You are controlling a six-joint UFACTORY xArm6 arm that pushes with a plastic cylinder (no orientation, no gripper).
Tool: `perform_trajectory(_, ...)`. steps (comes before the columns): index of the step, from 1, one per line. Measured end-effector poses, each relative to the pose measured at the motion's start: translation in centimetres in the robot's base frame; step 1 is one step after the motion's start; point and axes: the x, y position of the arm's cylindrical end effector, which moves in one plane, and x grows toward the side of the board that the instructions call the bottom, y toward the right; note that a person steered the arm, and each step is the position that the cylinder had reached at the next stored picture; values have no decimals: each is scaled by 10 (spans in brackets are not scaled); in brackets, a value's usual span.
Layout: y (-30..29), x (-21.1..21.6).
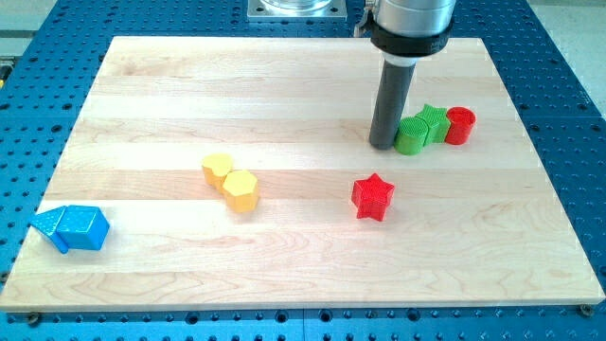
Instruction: Push the red star below the green circle
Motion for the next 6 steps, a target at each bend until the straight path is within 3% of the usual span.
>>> perform_trajectory(2,21,111)
perform_trajectory(3,-35,133)
perform_trajectory(4,-40,110)
perform_trajectory(5,8,70)
perform_trajectory(6,6,71)
